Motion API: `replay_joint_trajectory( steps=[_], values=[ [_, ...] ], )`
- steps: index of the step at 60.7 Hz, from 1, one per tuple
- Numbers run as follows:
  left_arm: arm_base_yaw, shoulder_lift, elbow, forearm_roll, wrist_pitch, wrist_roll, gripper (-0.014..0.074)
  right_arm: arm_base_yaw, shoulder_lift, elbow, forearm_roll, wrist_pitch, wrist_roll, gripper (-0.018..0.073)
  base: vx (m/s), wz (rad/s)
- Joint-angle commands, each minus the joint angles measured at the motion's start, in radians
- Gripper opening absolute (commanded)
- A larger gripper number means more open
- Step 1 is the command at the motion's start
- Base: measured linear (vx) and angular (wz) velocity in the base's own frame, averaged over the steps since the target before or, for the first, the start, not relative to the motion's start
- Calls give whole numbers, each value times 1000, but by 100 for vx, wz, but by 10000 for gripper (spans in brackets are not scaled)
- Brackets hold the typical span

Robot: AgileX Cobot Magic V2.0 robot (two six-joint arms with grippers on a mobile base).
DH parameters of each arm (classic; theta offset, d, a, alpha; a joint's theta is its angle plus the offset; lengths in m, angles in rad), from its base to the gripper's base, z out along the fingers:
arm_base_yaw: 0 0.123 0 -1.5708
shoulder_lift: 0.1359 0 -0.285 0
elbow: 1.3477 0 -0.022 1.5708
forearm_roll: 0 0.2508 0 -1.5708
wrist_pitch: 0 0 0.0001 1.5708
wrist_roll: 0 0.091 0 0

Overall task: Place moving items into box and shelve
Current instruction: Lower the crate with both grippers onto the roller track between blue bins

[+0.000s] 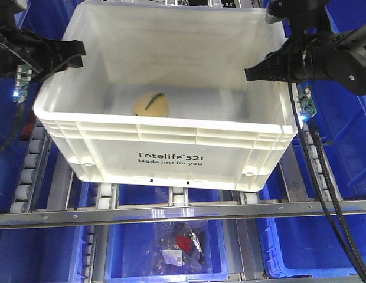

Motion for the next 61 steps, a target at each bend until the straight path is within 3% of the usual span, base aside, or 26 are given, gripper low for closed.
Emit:
replay_joint_trajectory(
  steps=[1,6,21,28,35,49,61],
  values=[
    [-68,-22,-46,-173,3,-18,1,-5,-25,-38,17,-157,73,-1,0,0],
    [-90,-14,-45,-170,18,-14,3,-27,-25,-38,17,-157,119,0,0,0],
    [-103,10,-45,-188,66,-15,28,-31,-20,-38,16,-151,119,15,0,1],
    [-103,37,-45,-271,147,-15,83,-31,-11,-38,15,-161,119,56,0,0],
    [-103,55,-45,-257,191,3,161,-31,-11,-38,16,-153,119,123,0,1],
    [-102,57,-45,-258,132,144,391,-31,-11,-38,12,-115,119,378,0,1],
    [-102,55,-46,-258,50,188,534,-31,-12,-38,12,-82,119,615,0,1]
  ],
)
